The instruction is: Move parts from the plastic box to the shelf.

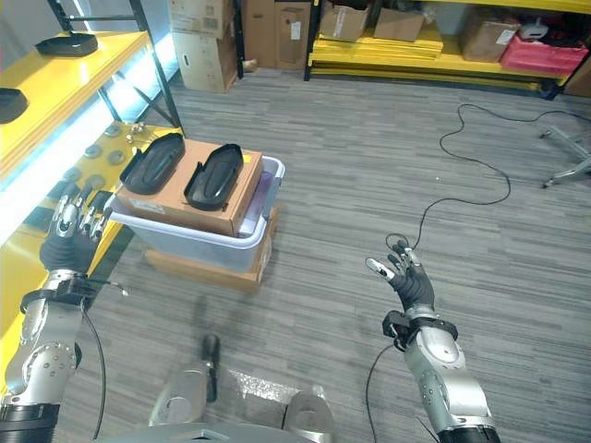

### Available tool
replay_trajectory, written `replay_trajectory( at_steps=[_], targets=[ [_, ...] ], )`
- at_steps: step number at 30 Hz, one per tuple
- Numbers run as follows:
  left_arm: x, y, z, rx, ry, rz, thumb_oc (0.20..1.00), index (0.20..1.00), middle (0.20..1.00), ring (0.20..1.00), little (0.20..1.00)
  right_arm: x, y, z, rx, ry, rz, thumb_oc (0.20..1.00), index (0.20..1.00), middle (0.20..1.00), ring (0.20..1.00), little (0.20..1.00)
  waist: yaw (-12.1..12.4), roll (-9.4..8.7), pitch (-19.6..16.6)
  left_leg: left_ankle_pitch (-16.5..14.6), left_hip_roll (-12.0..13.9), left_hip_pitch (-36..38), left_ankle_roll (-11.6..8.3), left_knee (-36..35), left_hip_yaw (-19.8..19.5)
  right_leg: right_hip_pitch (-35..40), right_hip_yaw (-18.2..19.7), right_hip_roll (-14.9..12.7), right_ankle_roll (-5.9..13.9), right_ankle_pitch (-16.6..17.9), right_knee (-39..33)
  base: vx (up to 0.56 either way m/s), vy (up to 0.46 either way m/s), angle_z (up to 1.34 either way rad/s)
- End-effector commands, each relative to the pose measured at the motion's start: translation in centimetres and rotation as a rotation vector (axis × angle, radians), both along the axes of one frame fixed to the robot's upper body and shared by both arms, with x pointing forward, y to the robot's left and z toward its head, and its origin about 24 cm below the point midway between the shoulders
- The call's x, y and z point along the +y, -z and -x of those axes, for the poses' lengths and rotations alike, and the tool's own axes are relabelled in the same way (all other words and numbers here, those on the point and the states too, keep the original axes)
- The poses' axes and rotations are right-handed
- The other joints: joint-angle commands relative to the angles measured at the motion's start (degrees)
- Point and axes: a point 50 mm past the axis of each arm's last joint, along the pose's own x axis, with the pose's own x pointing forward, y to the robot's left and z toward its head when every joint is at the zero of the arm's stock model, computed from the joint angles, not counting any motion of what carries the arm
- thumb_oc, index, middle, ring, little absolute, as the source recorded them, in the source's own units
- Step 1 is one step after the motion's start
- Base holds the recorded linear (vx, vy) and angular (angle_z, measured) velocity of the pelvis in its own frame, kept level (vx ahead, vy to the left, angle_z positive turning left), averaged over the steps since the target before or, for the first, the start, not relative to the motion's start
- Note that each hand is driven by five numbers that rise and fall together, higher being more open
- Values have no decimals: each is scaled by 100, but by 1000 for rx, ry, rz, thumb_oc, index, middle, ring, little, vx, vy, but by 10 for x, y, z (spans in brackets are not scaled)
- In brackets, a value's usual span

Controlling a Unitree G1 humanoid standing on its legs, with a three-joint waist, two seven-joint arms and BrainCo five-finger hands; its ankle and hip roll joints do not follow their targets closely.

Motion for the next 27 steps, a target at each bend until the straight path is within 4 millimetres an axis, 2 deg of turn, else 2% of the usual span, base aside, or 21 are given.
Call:
replay_trajectory(
  at_steps=[1,5,6,7,8,10,12,13,16,19,20,24,27],
  targets=[
    [1,-29,6,-120,45,-136,1000,1000,1000,1000,1000,20,-18,-11,-126,-32,-32,1000,1000,1000,1000,1000,152,-268,-279,88,-338,-210,160,25,-58,726,-498,-554,489,778,-985,249,361,-21],
    [-3,-33,3,-122,69,-129,1000,1000,1000,1000,1000,27,-16,-14,-121,-31,-30,1000,1000,1000,1000,1000,226,-267,-393,-55,-551,-182,313,4,-4,732,-499,-704,506,814,-907,151,230,-7],
    [-5,-34,1,-118,69,-142,1000,1000,1000,1000,1000,29,-15,-15,-123,-17,-39,1000,1000,1000,1000,1000,258,-275,-421,-111,-627,-198,383,0,29,694,-527,-792,514,912,-772,149,265,4],
    [-5,-32,0,-106,84,-154,1000,1000,1000,1000,1000,34,-14,-17,-130,-7,-37,1000,1000,1000,1000,1000,298,-278,-432,-235,-728,-163,527,1,110,483,-593,-911,482,1178,-285,159,278,-9],
    [-5,-32,0,-107,82,-161,1000,1000,1000,1000,1000,37,-15,-18,-134,-15,-33,1000,1000,1000,1000,1000,300,-266,-418,-279,-743,-126,589,1,198,347,-595,-909,461,1273,-13,115,197,-10],
    [-2,-31,1,-118,76,-163,1000,1000,1000,1000,1000,40,-19,-20,-163,-32,-28,1000,1000,1000,1000,1000,285,-255,-338,-339,-756,-111,620,42,248,20,-544,-742,421,1299,-85,7,-28,-10],
    [1,-34,2,-140,71,-171,1000,1000,1000,1000,1000,43,-25,-26,-198,-57,-32,1000,1000,1000,1000,1000,262,-248,-214,-373,-703,6,559,22,290,-296,-524,-609,432,1462,-507,-51,-258,-16],
    [3,-38,4,-172,30,-166,1000,1000,1000,1000,1000,39,-39,-34,-250,-72,-27,1000,1000,1000,1000,1000,147,-302,27,-436,-572,197,509,-71,266,-807,-171,-425,517,1892,-1267,-48,-399,-25],
    [5,-35,7,-156,11,-132,1000,1000,1000,1000,1000,33,-40,-31,-244,-59,-18,1000,1000,1000,1000,1000,140,-365,-3,-400,-482,239,428,-191,179,-746,-189,-308,610,1865,-1488,69,-249,18],
    [5,-32,9,-141,24,-115,1000,1000,1000,1000,1000,26,-38,-25,-226,-46,11,1000,1000,1000,1000,1000,146,-416,-100,-322,-410,315,358,-388,179,-603,-316,-250,604,1869,-1746,137,-159,19],
    [4,-31,9,-136,17,-120,1000,1000,1000,1000,1000,20,-35,-24,-207,-6,46,1000,1000,1000,1000,1000,184,-451,-173,-223,-319,326,263,-541,185,-463,-455,-190,548,1842,-1957,108,-119,24],
    [6,-25,11,-114,12,-124,1000,1000,1000,1000,1000,4,-31,-21,-194,109,95,1000,1000,1000,1000,1000,291,-426,-256,-93,-222,394,142,-729,61,-252,-676,-129,487,1751,-2047,182,-91,29],
    [6,-27,10,-116,27,-141,1000,1000,1000,1000,1000,-1,-36,-31,-227,161,123,1000,1000,1000,1000,1000,410,-382,-219,-76,-216,317,116,-660,-65,-248,-769,-145,461,1681,-1930,108,-11,33]
  ],
)
